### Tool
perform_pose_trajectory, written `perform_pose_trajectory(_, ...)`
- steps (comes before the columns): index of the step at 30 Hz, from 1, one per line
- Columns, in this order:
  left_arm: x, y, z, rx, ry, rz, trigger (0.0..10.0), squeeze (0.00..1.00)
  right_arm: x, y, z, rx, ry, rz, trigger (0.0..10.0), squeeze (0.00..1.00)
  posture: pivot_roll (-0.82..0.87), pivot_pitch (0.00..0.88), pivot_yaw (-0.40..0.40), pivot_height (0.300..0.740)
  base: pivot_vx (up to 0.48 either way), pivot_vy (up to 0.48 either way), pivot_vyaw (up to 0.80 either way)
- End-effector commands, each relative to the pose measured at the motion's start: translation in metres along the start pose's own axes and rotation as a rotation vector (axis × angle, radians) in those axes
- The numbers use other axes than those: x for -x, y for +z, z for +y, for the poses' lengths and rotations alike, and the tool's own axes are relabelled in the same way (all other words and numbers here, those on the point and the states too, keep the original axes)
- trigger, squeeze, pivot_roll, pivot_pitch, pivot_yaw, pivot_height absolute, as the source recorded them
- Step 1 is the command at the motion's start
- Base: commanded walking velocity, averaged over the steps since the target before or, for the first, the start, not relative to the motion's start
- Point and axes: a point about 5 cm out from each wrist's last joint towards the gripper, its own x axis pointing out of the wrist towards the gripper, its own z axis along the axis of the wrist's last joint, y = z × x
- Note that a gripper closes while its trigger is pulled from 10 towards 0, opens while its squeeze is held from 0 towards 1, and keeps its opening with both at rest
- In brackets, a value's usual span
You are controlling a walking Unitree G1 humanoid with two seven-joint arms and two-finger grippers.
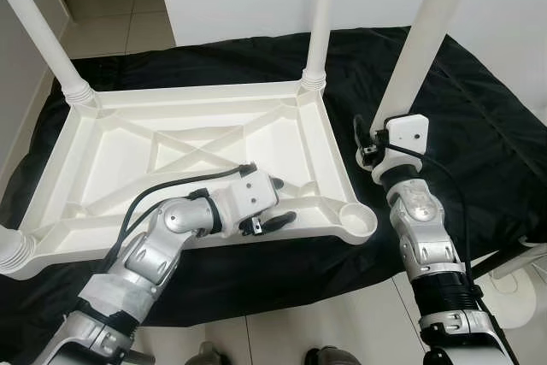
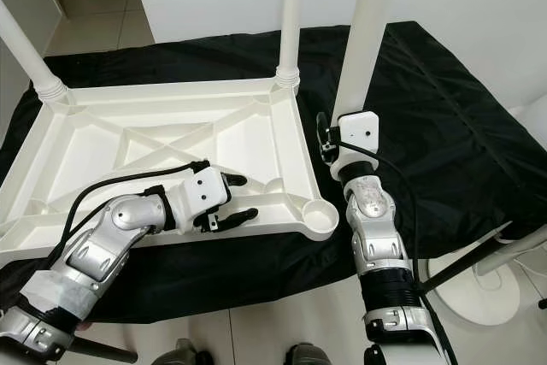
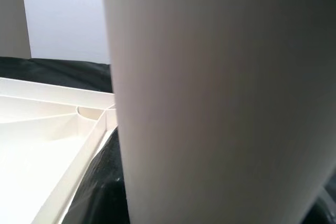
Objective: Building children table
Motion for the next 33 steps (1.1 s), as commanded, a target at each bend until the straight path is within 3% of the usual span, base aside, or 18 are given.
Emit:
perform_pose_trajectory(1, -0.005, -0.007, 0.005, -0.006, 0.077, 0.066, 10.0, 0.0, 0.002, 0.002, -0.003, -0.001, -0.018, -0.003, 10.0, 0.0, -0.08, 0.055, 0.072, 0.74, 0.0, 0.0, 0.0)
perform_pose_trajectory(6, -0.019, -0.017, 0.031, 0.001, 0.291, 0.199, 10.0, 0.0, 0.002, 0.004, -0.001, -0.008, -0.022, -0.007, 10.0, 0.0, -0.08, 0.059, 0.073, 0.74, 0.0, 0.0, 0.0)
perform_pose_trajectory(15, -0.021, -0.019, 0.048, -0.001, 0.416, 0.245, 10.0, 0.0, 0.004, 0.007, 0.005, -0.026, -0.005, -0.014, 10.0, 0.0, -0.09, 0.065, 0.077, 0.74, 0.0, 0.0, 0.0)
perform_pose_trajectory(16, -0.022, -0.019, 0.056, -0.013, 0.468, 0.253, 10.0, 0.0, 0.006, 0.007, 0.007, -0.039, 0.003, -0.014, 10.0, 0.0, -0.09, 0.065, 0.077, 0.74, 0.0, 0.0, 0.0)
perform_pose_trajectory(19, -0.022, -0.018, 0.063, -0.004, 0.504, 0.261, 10.0, 0.0, 0.006, 0.006, 0.008, -0.047, 0.005, -0.012, 10.0, 0.0, -0.1, 0.065, 0.081, 0.74, 0.0, 0.0, 0.0)
perform_pose_trajectory(27, -0.02, -0.015, 0.08, -0.013, 0.631, 0.276, 10.0, 0.0, 0.009, 0.006, 0.011, -0.086, 0.013, 0.0, 10.0, 0.0, -0.1, 0.064, 0.082, 0.74, 0.0, 0.0, 0.0)
perform_pose_trajectory(31, -0.018, -0.011, 0.083, 0.028, 0.623, 0.233, 10.0, 0.0, 0.012, 0.003, 0.017, -0.112, 0.045, 0.023, 10.0, 0.0, -0.11, 0.059, 0.081, 0.74, 0.0, 0.0, 0.0)
perform_pose_trajectory(33, -0.017, -0.003, 0.082, 0.098, 0.591, 0.146, 10.0, 0.0, 0.013, 0.003, 0.02, -0.132, 0.077, 0.031, 10.0, 0.0, -0.11, 0.057, 0.078, 0.74, 0.0, 0.0, 0.0)
